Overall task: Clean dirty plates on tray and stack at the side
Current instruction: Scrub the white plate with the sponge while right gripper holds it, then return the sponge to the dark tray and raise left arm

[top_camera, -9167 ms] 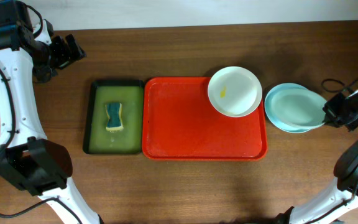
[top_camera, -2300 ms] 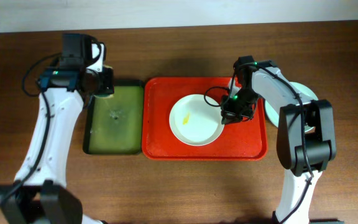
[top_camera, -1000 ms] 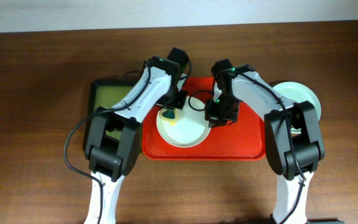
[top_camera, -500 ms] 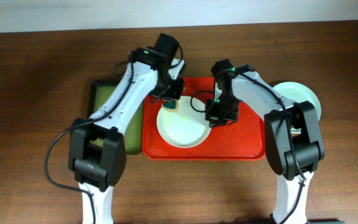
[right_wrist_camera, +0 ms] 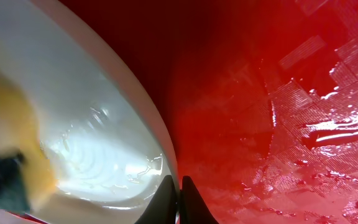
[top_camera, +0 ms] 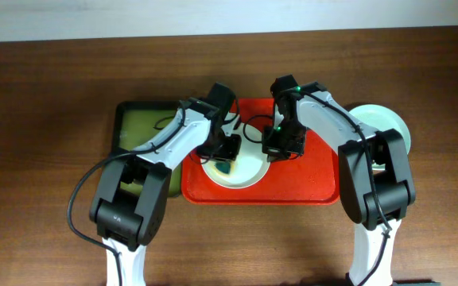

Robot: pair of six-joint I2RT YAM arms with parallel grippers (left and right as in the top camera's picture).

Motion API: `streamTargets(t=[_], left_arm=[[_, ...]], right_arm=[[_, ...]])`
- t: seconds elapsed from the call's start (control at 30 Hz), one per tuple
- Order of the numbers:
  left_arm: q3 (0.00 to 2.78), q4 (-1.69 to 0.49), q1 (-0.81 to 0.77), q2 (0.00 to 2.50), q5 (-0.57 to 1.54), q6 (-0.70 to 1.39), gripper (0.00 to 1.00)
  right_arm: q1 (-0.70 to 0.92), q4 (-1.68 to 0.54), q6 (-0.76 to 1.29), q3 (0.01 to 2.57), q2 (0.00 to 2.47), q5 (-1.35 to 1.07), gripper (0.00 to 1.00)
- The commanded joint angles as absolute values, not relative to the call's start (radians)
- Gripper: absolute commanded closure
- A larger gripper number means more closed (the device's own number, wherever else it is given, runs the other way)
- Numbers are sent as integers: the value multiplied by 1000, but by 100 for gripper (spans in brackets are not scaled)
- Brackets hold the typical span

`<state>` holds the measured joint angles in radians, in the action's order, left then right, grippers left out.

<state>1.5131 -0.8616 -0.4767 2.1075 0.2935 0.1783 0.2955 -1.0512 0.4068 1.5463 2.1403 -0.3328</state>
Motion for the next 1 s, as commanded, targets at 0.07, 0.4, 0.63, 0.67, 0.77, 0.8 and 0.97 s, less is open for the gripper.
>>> streamTargets(t=[0.07,0.4,0.63,0.67,0.77,0.8,0.97], left_arm=[[1741,-988,-432,2107,290,141,100],[1555,-858,-484,2115,-19,199,100],[1455,-738,-490,2115,391,189,100],[1455,-729,-490,2115,497,177,100],[1462,-721,-487,2115,590,177,100],[1472,-723,-480,2114,576,176,100],[1731,-1003,-400,2112,285,109,100]], right_arm=[[302,-1045,398,1541,2135,-294,96],[302,-1040,398,1541,2135,-294,96],[302,-1039,398,1541,2135,-294,96],[302,-1039,398,1541,2135,-294,96],[302,-1039,398,1541,2135,-294,96],[302,-1039,398,1541,2135,-294,96],[302,-1042,398,1541,2135,-294,93]])
